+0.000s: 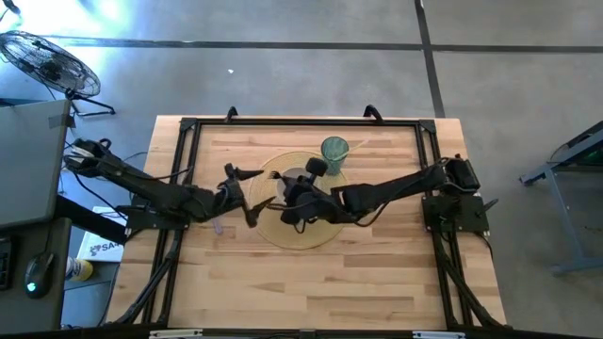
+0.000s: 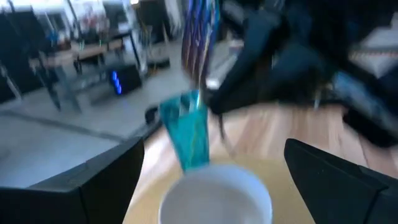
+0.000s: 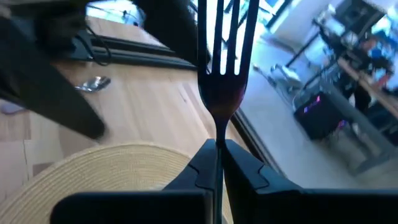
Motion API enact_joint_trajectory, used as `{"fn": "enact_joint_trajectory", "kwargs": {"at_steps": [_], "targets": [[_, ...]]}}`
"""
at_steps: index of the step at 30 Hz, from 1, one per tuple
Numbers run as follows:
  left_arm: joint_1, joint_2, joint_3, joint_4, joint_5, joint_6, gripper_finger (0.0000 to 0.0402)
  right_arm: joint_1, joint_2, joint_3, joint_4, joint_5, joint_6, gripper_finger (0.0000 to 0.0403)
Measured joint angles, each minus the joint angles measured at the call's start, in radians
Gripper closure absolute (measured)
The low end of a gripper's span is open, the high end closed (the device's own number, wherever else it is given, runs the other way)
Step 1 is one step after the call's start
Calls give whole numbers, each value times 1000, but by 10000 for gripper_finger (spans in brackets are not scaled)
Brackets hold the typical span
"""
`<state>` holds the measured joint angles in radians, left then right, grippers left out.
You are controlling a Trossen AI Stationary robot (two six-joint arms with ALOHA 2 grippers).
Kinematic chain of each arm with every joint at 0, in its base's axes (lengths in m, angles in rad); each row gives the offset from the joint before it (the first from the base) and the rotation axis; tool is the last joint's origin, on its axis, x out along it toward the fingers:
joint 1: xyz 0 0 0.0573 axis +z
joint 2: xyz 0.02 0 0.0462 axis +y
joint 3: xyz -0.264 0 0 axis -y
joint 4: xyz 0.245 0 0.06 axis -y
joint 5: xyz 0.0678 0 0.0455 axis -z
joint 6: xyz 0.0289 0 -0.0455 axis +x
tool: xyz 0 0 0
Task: Pick & Place Utensil
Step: Place the purple fork into the white bowl
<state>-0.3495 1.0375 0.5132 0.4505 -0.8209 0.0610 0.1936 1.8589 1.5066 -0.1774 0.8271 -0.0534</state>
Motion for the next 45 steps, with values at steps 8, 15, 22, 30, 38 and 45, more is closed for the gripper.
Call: {"fn": "enact_joint_trajectory", "kwargs": {"at_steps": [8,15,22,30,38,45], "targets": [[85,38,25,140,27,76,21,1,20,0,58,45,-117,393],[145,39,44,178,137,-15,98,-14,20,0,81,42,-135,395],[167,39,44,172,130,-67,244,-39,20,0,78,90,-103,393],[168,39,45,205,107,-65,377,-43,20,0,86,68,-100,392],[167,39,45,227,71,-100,362,-43,20,1,90,77,-104,393],[168,39,45,257,61,-77,391,-43,19,1,94,49,-78,392]]}}
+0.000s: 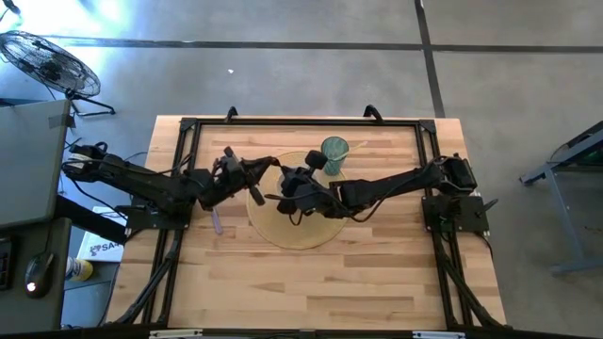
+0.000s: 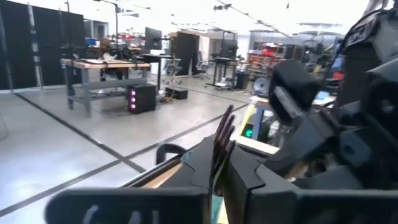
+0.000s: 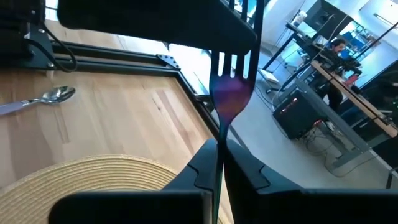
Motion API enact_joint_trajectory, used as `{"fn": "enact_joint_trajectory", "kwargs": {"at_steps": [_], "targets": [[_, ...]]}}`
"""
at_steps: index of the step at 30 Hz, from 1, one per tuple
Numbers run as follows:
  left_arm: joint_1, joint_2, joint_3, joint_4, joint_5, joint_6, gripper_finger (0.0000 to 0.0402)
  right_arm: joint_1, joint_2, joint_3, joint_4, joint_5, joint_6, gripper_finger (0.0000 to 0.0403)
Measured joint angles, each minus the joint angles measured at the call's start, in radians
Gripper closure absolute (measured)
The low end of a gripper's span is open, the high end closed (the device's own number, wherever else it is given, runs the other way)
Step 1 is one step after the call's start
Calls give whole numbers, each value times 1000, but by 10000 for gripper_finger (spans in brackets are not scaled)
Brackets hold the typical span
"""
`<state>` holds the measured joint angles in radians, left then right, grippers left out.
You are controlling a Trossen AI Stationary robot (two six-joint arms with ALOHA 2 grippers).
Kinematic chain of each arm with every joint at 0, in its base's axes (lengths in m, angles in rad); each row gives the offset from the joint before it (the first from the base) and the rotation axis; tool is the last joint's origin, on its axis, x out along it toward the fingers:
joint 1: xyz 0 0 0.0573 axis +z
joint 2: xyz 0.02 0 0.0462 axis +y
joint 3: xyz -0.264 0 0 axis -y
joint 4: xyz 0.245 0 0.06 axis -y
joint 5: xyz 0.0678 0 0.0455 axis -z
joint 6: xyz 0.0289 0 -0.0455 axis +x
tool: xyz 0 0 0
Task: Pick & Place Utensil
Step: Place the purple fork into the white bowl
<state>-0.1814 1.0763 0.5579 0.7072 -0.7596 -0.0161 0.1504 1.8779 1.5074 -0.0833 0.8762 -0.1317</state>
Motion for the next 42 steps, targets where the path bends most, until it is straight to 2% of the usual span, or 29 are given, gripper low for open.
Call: {"fn": "enact_joint_trajectory", "kwargs": {"at_steps": [6,10,15,18,21,24,27,32,37,42], "targets": [[-2,0,0,-22,-41,-15,397,4,0,0,-2,-12,-10,378],[-3,-37,0,-57,-39,-59,399,42,-3,0,-2,4,-123,346],[1,-215,0,-294,-65,-149,400,128,-27,0,-2,26,-293,298],[22,-353,1,-492,-31,-237,400,180,-34,0,-1,-4,-405,272],[79,-473,1,-680,63,-349,400,224,-34,0,-15,-65,-568,250],[156,-546,1,-802,243,-466,401,251,-21,0,-60,-149,-774,235],[228,-557,1,-849,446,-553,401,261,7,-1,-93,-240,-982,232],[306,-500,1,-843,747,-607,401,269,69,-1,-22,-226,-1327,238],[319,-407,1,-758,879,-616,401,269,108,-1,65,-267,-1518,252],[319,-363,0,-719,945,-598,402,269,121,-1,125,-284,-1551,267]]}}
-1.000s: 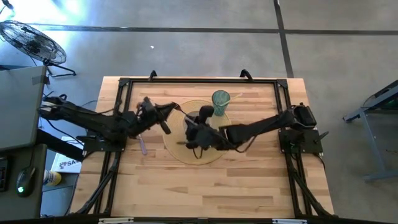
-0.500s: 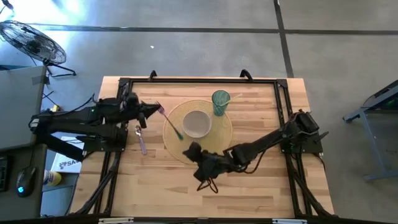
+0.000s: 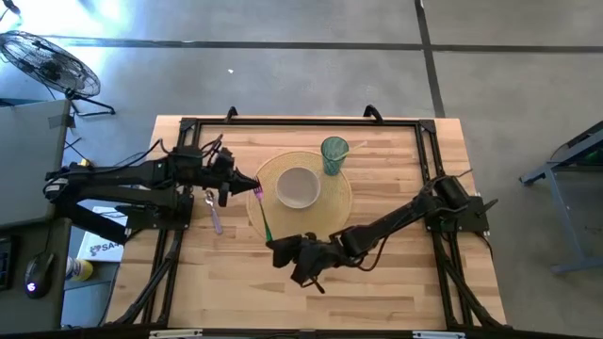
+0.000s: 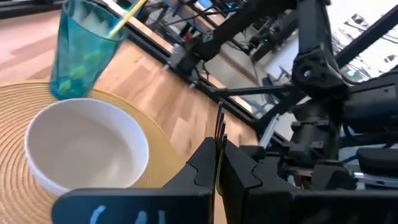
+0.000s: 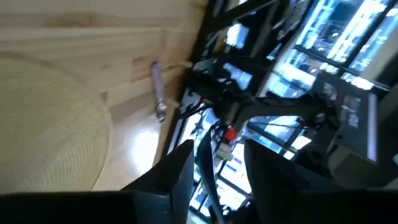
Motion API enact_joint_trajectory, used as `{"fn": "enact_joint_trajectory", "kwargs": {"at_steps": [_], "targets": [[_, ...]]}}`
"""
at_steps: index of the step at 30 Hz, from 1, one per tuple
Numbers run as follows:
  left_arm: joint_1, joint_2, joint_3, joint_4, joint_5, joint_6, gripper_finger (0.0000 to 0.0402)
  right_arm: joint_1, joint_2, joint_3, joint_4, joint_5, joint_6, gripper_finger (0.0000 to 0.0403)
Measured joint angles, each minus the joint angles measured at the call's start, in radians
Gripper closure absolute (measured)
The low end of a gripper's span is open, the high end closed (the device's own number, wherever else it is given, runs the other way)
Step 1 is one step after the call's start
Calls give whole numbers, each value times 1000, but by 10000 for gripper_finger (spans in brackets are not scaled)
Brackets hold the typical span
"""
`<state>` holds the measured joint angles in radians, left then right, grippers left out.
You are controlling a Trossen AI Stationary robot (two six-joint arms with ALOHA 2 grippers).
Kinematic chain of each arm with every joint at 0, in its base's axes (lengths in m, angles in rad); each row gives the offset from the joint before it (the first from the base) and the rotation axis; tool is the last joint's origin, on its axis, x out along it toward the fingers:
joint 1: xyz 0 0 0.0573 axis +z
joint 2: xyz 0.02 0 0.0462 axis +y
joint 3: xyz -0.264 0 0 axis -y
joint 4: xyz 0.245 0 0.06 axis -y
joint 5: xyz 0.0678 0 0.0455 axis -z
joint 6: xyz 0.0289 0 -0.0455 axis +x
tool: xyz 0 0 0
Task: Pick & Place Utensil
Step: Place the purple fork into the white bowl
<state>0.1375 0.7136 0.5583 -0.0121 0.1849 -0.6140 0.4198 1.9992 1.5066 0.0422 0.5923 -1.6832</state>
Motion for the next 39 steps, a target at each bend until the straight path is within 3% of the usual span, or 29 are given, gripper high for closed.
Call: {"fn": "enact_joint_trajectory", "kwargs": {"at_steps": [8,18,21,30,39], "targets": [[0,4,0,64,39,3,401,-5,0,0,78,-45,-29,303],[0,4,0,74,79,20,401,-7,0,0,99,-49,-37,391],[0,3,0,72,74,33,392,-6,0,0,104,-51,-22,391],[0,5,0,60,26,39,303,21,0,0,98,4,-6,395],[0,-43,0,-133,-24,139,188,55,-19,0,97,125,231,397]]}}
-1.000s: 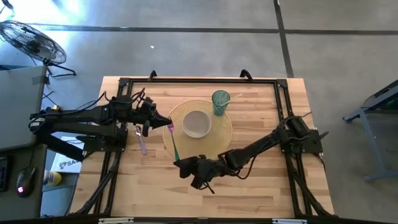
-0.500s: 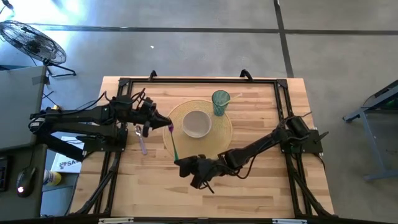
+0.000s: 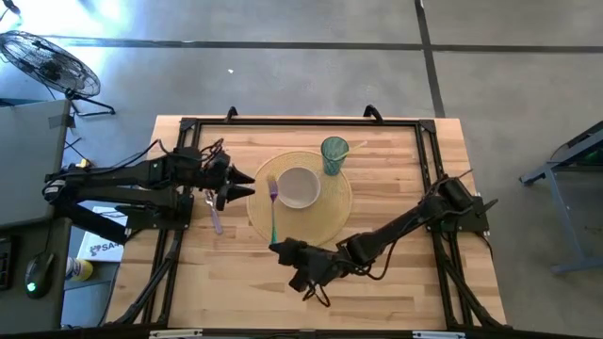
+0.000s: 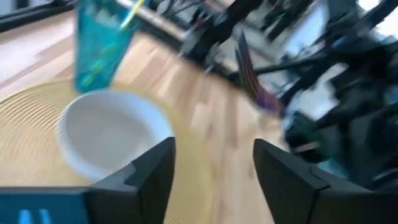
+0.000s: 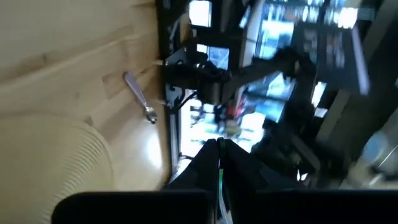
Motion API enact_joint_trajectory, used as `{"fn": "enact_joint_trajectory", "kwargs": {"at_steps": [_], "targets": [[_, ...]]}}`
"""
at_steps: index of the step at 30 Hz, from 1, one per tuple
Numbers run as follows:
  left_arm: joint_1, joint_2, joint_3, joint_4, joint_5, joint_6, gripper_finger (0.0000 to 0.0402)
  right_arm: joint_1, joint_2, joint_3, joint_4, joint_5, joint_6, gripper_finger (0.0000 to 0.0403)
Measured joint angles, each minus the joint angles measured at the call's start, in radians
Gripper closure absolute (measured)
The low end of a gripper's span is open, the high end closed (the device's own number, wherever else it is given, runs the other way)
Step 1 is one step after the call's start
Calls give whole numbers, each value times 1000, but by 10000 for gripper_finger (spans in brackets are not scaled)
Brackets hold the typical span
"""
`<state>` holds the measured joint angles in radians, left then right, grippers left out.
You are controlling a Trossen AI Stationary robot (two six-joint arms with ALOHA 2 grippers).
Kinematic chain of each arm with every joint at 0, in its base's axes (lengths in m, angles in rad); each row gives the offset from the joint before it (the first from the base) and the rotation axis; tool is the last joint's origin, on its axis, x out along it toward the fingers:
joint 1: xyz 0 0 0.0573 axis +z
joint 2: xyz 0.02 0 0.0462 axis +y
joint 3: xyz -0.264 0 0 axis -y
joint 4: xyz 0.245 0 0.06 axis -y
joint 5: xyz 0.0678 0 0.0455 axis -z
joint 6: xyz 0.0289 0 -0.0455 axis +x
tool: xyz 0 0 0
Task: Pick & Place Utensil
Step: Place the purple fork into the white bowl
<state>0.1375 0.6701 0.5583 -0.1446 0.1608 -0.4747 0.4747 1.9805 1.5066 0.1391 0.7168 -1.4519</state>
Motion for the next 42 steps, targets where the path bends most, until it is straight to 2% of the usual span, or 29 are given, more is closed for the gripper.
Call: {"fn": "enact_joint_trajectory", "kwargs": {"at_steps": [3,7,11,16,23,29,42], "targets": [[0,-22,0,-132,-77,8,167,-6,-24,0,-35,7,196,399],[0,-25,-2,-278,-187,-17,161,-49,-56,0,-119,-30,486,399],[0,-20,-60,-259,-220,-79,161,-102,-67,0,-172,-90,753,400],[0,-20,-180,-157,-224,-124,160,-154,-67,-21,-159,-143,932,400],[0,-18,-316,20,-219,-132,160,-199,-75,-218,154,-122,1012,401],[0,-18,-332,45,-216,-95,160,-216,-75,-369,395,-125,1024,400],[0,-18,-332,48,-224,-71,160,-225,-75,-533,570,-188,938,399]]}}
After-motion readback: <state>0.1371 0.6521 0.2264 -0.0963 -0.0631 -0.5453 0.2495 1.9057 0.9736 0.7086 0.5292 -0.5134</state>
